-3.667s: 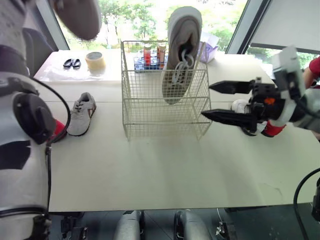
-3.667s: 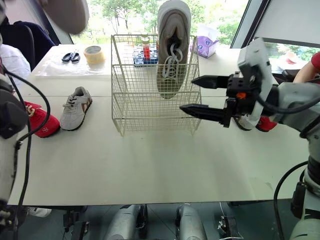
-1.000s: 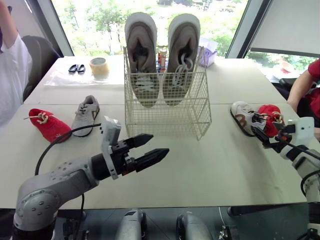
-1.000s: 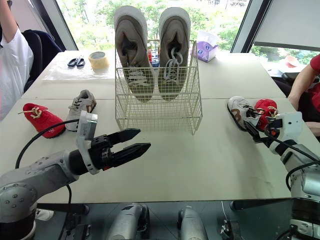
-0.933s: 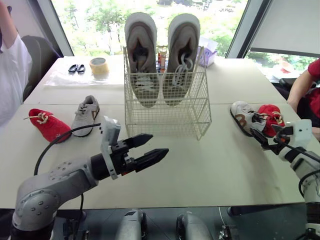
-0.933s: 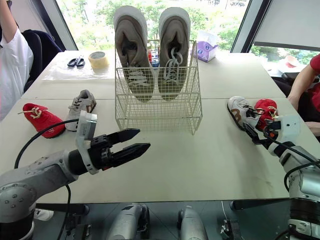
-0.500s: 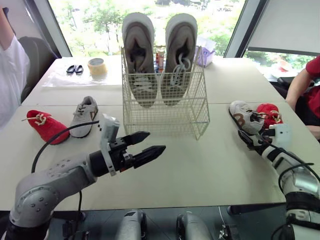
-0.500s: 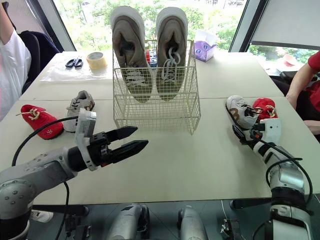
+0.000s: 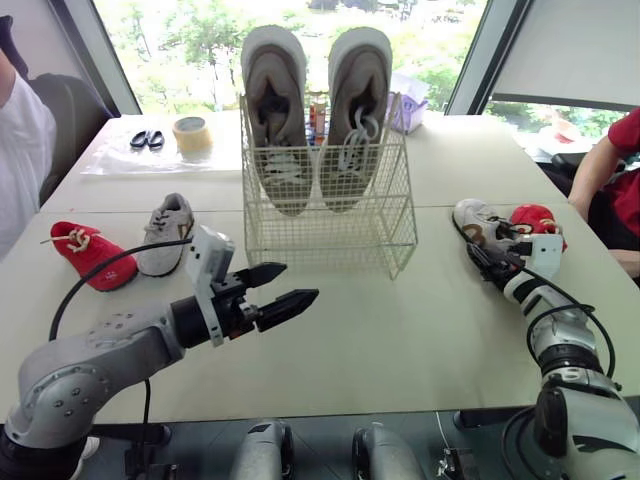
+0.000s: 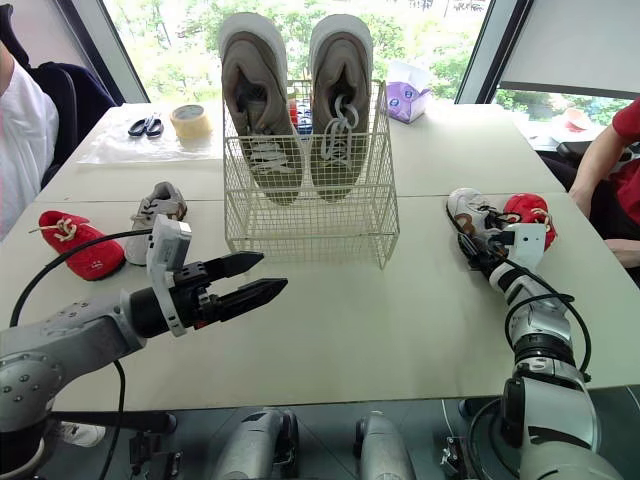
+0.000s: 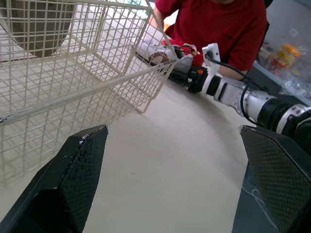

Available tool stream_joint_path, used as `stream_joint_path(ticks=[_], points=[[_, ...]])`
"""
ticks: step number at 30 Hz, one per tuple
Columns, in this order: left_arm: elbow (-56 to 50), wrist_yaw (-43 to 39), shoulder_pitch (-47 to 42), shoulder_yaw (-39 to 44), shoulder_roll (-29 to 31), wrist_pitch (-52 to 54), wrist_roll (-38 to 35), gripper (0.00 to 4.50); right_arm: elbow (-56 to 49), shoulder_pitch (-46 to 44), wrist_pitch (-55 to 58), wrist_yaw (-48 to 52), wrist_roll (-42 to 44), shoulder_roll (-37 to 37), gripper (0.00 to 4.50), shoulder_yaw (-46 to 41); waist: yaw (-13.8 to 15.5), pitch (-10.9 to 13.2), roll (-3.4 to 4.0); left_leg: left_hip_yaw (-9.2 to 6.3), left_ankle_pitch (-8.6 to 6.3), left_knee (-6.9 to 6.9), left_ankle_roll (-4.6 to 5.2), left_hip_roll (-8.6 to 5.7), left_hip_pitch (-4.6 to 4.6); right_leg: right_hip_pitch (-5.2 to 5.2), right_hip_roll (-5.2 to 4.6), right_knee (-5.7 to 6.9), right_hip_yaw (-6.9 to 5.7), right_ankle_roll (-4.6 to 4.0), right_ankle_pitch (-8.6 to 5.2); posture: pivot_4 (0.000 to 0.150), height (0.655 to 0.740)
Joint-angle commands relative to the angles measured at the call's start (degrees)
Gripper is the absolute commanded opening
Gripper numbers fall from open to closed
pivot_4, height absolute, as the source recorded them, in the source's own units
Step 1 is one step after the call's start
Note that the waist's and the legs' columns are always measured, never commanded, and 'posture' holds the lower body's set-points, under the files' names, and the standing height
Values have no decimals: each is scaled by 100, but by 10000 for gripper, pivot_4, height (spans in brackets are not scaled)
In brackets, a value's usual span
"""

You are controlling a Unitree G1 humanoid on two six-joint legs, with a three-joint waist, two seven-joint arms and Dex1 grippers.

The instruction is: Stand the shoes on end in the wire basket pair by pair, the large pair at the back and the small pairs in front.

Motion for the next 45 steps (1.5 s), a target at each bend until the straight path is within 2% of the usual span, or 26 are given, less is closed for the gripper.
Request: stream_joint_path(ticks=[1, 3, 5, 8, 12, 15, 17, 19, 24, 26, 29, 38, 45], points=[[-92, 52, -95, 149, 138, -54, -193, 45000, 276, -78, -236, -3, -30, 119, 22290, -40, -18, 0, -1, 0, 0, 0, 0, 0, 1, 0, 0, 0, 0, 0, 0, 1500, 7351], [-87, 82, -97, 158, 205, -56, -251, 45000, 334, -107, -310, -1, -36, 150, 17275, -51, -63, -1, -1, 0, -1, 0, 0, 1, 13, 13, 0, -2, 0, 0, 0, 1500, 7351], [-88, 119, -123, 148, 257, -59, -307, 45000, 321, -118, -362, 12, -53, 192, 14941, -30, -94, -1, -1, 0, -2, -7, 1, 3, 27, 27, -2, -9, 0, 0, 0, 1500, 7351], [-64, 153, -208, 190, 352, -67, -566, 45000, 84, -124, -426, 63, -35, 203, 14941, -12, -106, -1, -1, 1, -2, -21, 0, 5, 41, 37, -3, -20, 1, 0, 0, 1500, 7351], [374, -129, -594, 758, 869, -71, -1652, 45000, -1175, -295, -228, 106, 160, -99, 14941, -95, -115, 11, 16, 5, 0, -41, -3, 4, 46, 30, -11, -20, 7, -1, 0, 1500, 7351], [1385, -611, -1272, 1327, 1473, 15, -2261, 45000, -2421, -800, 232, 319, 205, -730, 14941, -73, -100, 31, 51, 15, 10, -71, -13, -10, 43, 1, -21, -17, 18, 4, 3, 1500, 7351], [2022, -884, -1697, 1480, 1719, 77, -2372, 45000, -2954, -1148, 522, 482, 227, -1075, 14941, -8, -96, 52, 85, 20, 10, -76, -13, -13, 39, -8, -21, -15, 18, 17, 8, 1500, 7351], [2957, -1280, -2326, 1567, 1872, 128, -2387, 45000, -3247, -1803, 846, 630, 292, -1399, 14941, 82, -102, 52, 86, 26, 10, -92, -13, -26, 44, -13, -19, -17, 20, 23, 10, 1500, 7351], [5084, -2291, -3966, 1284, 1896, 136, -1415, 45000, -4142, -3230, 1737, 1689, 880, -1767, 14941, 485, -109, 48, 71, 26, 16, -108, -25, -6, 58, -6, 13, -24, 18, 14, 1, 1500, 7351], [5587, -2641, -4498, 1102, 1845, 228, -1056, 45000, -4411, -3574, 1947, 2094, 1033, -1779, 14941, 669, -112, 54, 68, 37, 16, -104, -26, -3, 58, -5, 13, -20, 18, 14, 1, 1500, 7351], [6491, -3174, -5540, 842, 1639, 1002, -938, 45000, -4692, -4106, 1700, 2790, 900, -1537, 14941, 1238, -109, 55, 66, 59, 16, -102, -26, -1, 50, -14, 11, -24, 22, 13, 4, 1500, 7351], [7003, -4330, -6695, 406, 1117, 1790, 171, 45000, -5179, -4224, 1513, 3669, 929, -939, 14941, 1816, -98, 71, 29, 61, 15, -92, -25, -2, 29, -25, 8, -21, 21, 14, 5, 1500, 7351], [7108, -4686, -6945, 472, 962, 2239, 614, 45000, -5213, -4047, 1458, 3687, 894, -704, 14941, 1833, -122, 71, 28, 71, 20, -93, -32, 1, 27, -48, 7, 9, 30, 15, 4, 1500, 7351]])
